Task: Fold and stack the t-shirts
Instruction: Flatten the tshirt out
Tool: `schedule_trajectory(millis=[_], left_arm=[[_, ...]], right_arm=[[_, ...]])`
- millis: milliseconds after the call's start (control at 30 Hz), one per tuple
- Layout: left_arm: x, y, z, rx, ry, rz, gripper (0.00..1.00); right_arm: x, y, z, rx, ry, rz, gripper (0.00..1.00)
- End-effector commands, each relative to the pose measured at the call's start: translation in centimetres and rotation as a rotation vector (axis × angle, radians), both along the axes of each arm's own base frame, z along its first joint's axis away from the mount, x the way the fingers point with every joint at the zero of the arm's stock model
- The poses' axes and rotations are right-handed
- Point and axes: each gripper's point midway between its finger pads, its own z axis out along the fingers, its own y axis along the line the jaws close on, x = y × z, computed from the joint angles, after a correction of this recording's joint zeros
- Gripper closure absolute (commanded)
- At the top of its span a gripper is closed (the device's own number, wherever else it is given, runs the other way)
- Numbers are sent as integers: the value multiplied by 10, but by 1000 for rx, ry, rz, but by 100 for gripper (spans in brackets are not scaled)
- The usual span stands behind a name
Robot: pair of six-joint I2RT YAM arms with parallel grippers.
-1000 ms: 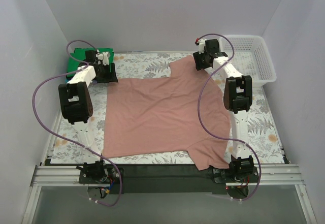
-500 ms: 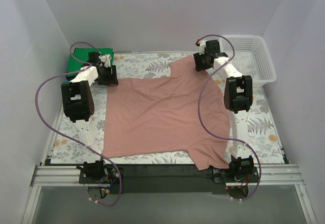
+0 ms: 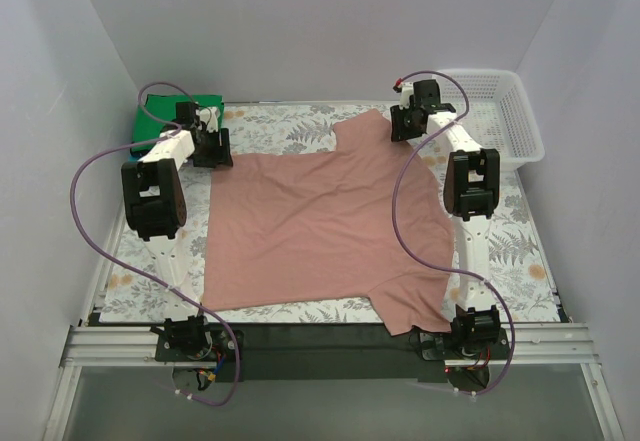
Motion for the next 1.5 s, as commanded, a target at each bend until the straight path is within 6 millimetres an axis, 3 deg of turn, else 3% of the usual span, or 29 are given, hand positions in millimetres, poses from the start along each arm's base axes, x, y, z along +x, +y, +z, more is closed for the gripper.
schedule_trajectory(millis=[0,200,300,533,700,900,1067,1367,1467], left_arm=[[18,10,12,54,-51,45,42],[33,10,30,46,-114,47,43],[37,9,31,43,-118,38,43],[33,12,11,66,-72,44,44],[29,10,-1,55,-43,48,44],[24,1,-10,29,-18,40,50],[25,-4,-2,9,-39,36,62],[24,-9,15,-7,-66,30,66],[27,-8,16,2,-75,35,73]], right_arm=[[-12,2,-17,27,78,13,61],[-12,4,-15,35,73,24,99],[-13,5,-15,36,72,32,99],[-11,-9,-15,-13,65,-10,99],[-7,-22,-6,-41,42,-46,99],[-9,-21,4,-34,27,-30,99],[-9,-14,18,6,8,-1,99],[-11,-13,40,17,-28,20,99],[-9,-17,47,18,-41,19,99]])
